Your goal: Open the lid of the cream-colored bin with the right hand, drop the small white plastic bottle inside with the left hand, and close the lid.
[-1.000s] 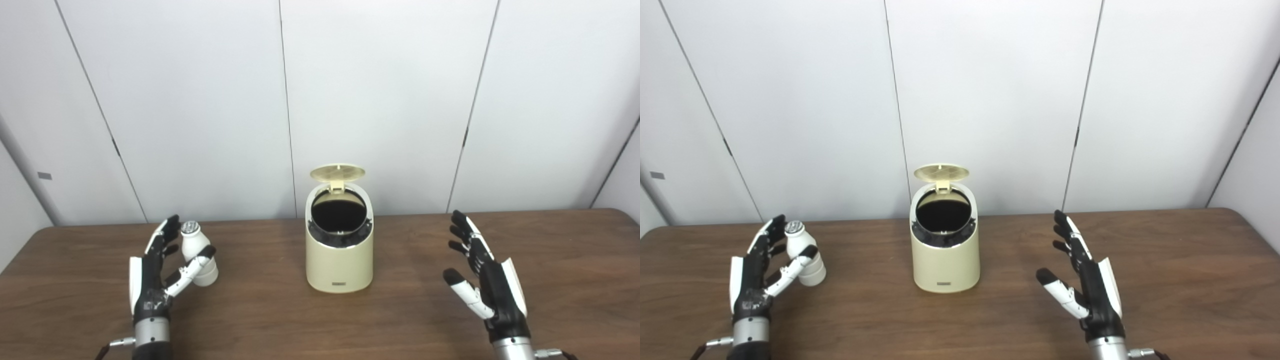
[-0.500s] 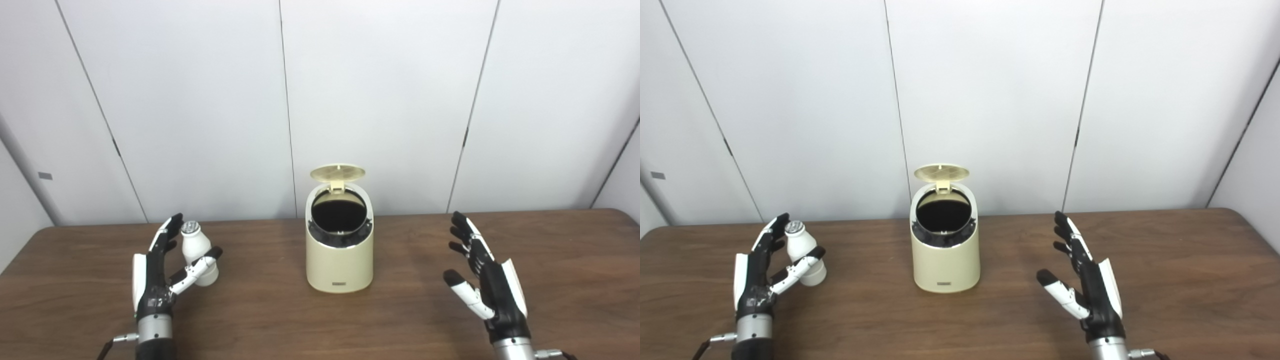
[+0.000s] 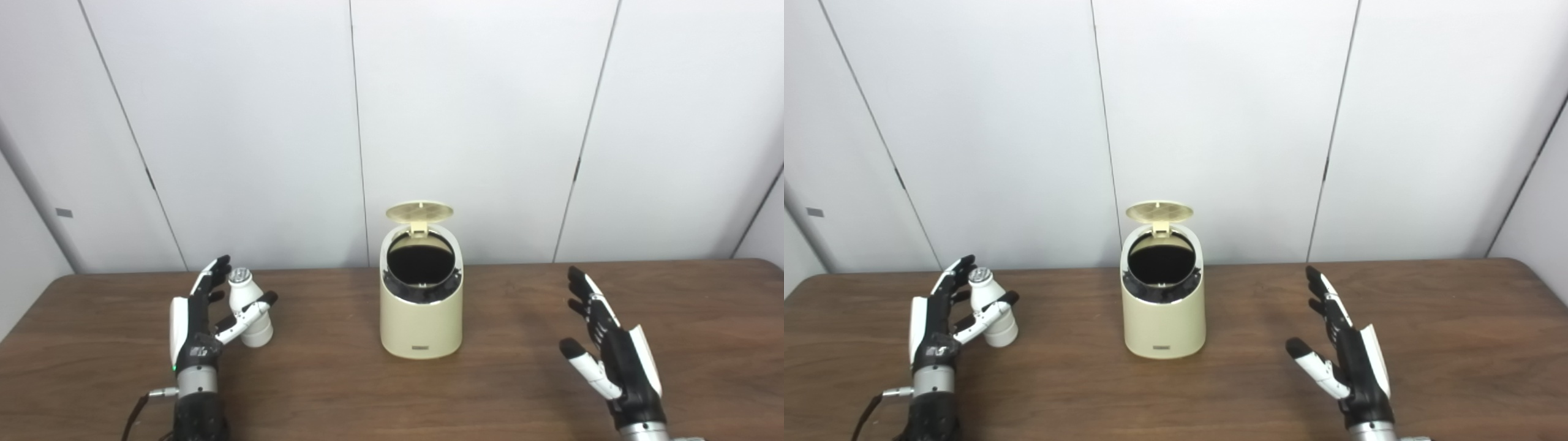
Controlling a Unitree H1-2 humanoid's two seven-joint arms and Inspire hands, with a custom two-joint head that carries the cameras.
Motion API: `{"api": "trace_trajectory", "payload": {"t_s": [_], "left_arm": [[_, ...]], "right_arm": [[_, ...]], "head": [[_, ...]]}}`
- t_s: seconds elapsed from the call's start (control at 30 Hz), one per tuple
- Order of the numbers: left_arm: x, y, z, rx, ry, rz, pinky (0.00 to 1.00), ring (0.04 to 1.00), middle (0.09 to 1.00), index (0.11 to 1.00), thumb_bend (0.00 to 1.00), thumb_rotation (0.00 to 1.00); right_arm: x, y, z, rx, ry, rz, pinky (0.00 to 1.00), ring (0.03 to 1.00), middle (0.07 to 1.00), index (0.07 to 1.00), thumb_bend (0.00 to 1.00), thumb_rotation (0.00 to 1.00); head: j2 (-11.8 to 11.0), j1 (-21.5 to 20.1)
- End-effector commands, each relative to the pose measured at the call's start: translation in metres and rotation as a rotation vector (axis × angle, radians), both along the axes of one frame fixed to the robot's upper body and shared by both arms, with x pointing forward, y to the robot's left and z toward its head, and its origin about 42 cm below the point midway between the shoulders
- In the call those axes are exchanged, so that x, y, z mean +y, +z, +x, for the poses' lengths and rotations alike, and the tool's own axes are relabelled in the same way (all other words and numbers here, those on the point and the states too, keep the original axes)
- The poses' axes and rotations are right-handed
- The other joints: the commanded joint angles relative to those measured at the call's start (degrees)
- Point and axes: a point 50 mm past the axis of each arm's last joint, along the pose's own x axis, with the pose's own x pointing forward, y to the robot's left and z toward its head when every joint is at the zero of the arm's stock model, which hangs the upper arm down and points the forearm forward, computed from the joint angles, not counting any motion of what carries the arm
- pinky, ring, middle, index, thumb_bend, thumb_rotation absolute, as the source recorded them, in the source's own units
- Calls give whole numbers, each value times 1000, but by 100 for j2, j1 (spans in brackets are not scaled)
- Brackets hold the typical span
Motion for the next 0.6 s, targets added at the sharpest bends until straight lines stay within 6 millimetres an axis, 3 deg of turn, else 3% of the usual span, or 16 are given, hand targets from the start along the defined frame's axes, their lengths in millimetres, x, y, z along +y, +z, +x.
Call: {"api": "trace_trajectory", "payload": {"t_s": [0.0,0.3,0.5,0.57], "left_arm": [[0,8,8,-28,-7,9,742,817,811,837,1000,360],[-5,2,7,9,-22,18,675,746,737,765,1000,299],[-9,-3,6,37,-33,35,621,697,694,726,1000,213],[-10,-4,6,43,-31,41,606,679,674,704,995,129]], "right_arm": [[0,16,4,-75,15,0,895,939,946,931,931,835],[2,18,4,-79,16,0,888,934,941,928,918,827],[2,20,4,-81,14,3,880,931,940,926,921,826],[2,20,4,-81,13,8,879,931,940,927,923,820]], "head": [[15,2],[28,-14],[28,-14],[33,-26]]}}
